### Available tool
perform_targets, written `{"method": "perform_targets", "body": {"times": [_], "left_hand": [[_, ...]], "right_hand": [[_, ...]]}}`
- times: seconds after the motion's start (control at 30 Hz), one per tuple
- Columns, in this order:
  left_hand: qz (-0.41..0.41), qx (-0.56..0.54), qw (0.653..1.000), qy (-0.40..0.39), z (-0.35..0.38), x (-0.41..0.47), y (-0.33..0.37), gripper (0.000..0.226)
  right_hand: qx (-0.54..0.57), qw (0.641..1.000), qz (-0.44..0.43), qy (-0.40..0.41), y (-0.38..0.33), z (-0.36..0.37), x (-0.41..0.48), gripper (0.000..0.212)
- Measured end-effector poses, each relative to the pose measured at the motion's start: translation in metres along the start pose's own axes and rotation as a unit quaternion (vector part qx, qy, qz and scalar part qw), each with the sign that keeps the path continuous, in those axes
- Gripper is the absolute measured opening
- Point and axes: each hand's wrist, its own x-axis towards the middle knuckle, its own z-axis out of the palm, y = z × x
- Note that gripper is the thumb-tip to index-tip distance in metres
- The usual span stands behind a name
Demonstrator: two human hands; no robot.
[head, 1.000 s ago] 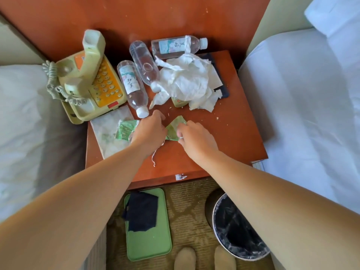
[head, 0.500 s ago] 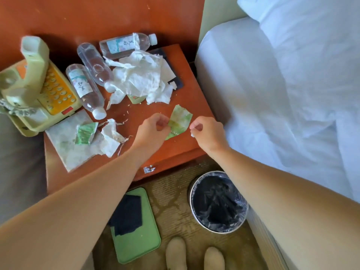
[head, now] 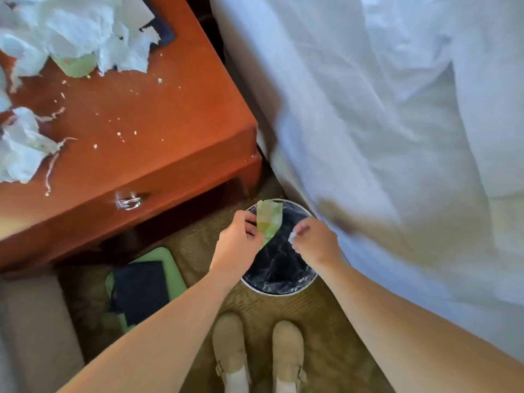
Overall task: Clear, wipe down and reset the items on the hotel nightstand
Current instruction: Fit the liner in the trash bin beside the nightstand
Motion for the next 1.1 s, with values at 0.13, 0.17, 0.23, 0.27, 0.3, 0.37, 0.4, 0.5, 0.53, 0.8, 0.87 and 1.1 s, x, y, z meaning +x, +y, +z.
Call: {"method": "perform_targets", "body": {"times": [0.13,0.17,0.23,0.27,0.3,0.37,0.4,0.5,0.53,0.8,0.87,1.1], "left_hand": [[0.003,0.097,0.994,-0.042,0.029,0.011,-0.031,0.036],[0.011,0.124,0.992,-0.025,0.032,0.012,-0.036,0.039],[0.014,0.155,0.987,0.029,0.033,0.016,-0.045,0.046],[0.006,0.169,0.984,0.057,0.032,0.018,-0.049,0.050],[-0.013,0.176,0.981,0.073,0.031,0.022,-0.054,0.054],[-0.087,0.167,0.980,0.056,0.025,0.032,-0.065,0.060],[-0.132,0.160,0.978,0.034,0.022,0.038,-0.073,0.062],[-0.231,0.114,0.966,-0.028,0.019,0.049,-0.094,0.054],[-0.242,0.076,0.966,-0.044,0.020,0.052,-0.099,0.044],[-0.157,0.183,0.971,0.001,0.020,0.057,-0.103,0.015],[-0.158,0.202,0.967,0.004,0.007,0.058,-0.108,0.016],[-0.184,0.178,0.966,0.042,-0.060,0.059,-0.137,0.015]], "right_hand": [[-0.017,0.998,-0.003,-0.062,0.033,0.026,0.006,0.030],[-0.020,0.998,0.001,-0.059,0.041,0.030,0.006,0.034],[-0.038,0.999,0.007,-0.030,0.053,0.034,0.007,0.037],[-0.054,0.998,0.004,-0.016,0.059,0.035,0.008,0.038],[-0.081,0.997,-0.004,-0.005,0.063,0.036,0.010,0.040],[-0.141,0.989,-0.032,0.011,0.066,0.036,0.014,0.044],[-0.161,0.986,-0.049,0.019,0.067,0.037,0.017,0.045],[-0.193,0.978,-0.070,0.038,0.066,0.042,0.030,0.045],[-0.201,0.977,-0.068,0.036,0.064,0.042,0.033,0.045],[-0.301,0.946,-0.096,-0.070,0.050,0.049,0.043,0.051],[-0.301,0.943,-0.105,-0.090,0.045,0.049,0.045,0.051],[-0.265,0.932,-0.197,-0.147,0.007,0.068,0.044,0.049]]}}
